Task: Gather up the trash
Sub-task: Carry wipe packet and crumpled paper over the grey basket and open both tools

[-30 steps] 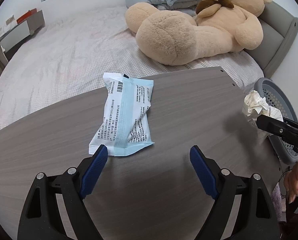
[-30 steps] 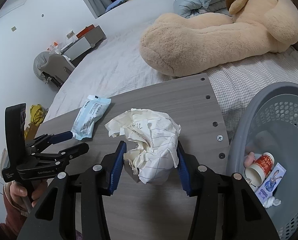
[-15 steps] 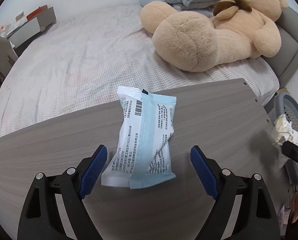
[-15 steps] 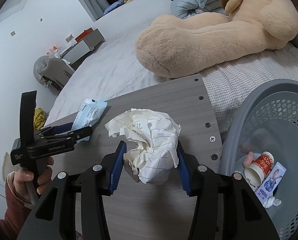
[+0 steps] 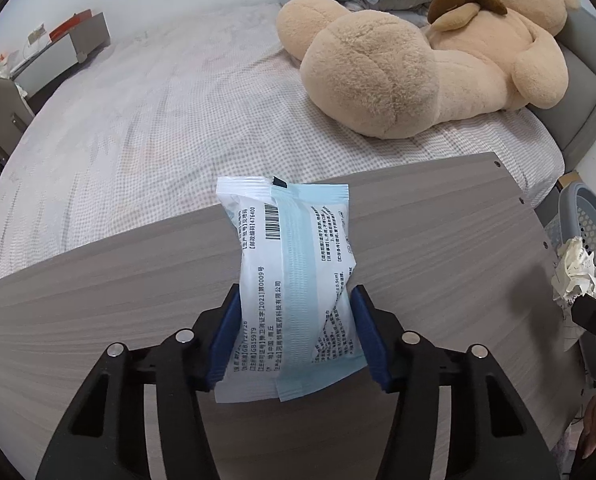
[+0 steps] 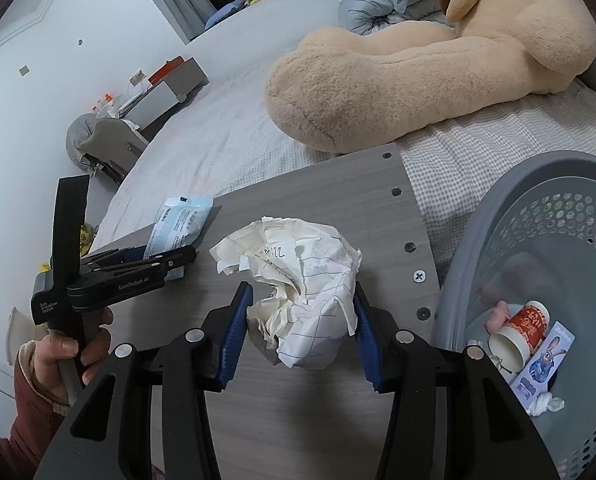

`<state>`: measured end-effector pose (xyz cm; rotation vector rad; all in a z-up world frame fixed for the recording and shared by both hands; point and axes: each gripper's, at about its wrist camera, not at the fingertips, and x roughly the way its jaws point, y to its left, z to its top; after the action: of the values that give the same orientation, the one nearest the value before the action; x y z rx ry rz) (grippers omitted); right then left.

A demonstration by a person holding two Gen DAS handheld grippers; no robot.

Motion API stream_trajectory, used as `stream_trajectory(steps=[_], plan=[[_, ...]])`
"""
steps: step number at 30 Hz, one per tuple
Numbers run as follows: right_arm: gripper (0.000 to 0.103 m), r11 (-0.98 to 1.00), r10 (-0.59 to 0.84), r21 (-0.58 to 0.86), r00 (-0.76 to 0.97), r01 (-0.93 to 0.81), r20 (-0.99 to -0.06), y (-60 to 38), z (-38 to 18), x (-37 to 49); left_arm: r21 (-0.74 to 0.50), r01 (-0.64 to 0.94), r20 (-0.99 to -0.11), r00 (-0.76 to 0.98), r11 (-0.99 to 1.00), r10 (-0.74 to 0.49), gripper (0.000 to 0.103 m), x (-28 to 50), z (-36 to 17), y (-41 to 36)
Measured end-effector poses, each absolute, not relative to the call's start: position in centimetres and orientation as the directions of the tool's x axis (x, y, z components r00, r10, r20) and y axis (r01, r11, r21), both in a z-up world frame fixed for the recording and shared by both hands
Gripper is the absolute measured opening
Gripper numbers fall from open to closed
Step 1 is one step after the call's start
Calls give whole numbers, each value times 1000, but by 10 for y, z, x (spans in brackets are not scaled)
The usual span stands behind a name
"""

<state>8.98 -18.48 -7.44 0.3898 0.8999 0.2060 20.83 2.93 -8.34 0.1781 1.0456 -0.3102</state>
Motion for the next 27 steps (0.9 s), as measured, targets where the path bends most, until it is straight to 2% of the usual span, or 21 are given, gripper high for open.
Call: stream_trajectory(steps=[13, 27], plan=[[47, 920, 307, 392, 625, -2, -718, -193, -65, 58, 4, 301, -799, 574, 954, -178, 50, 142, -42, 15], [47, 927, 208, 366, 693, 87, -691, -253, -44, -20, 20, 397, -729, 634, 917, -259, 50, 55, -12, -68]])
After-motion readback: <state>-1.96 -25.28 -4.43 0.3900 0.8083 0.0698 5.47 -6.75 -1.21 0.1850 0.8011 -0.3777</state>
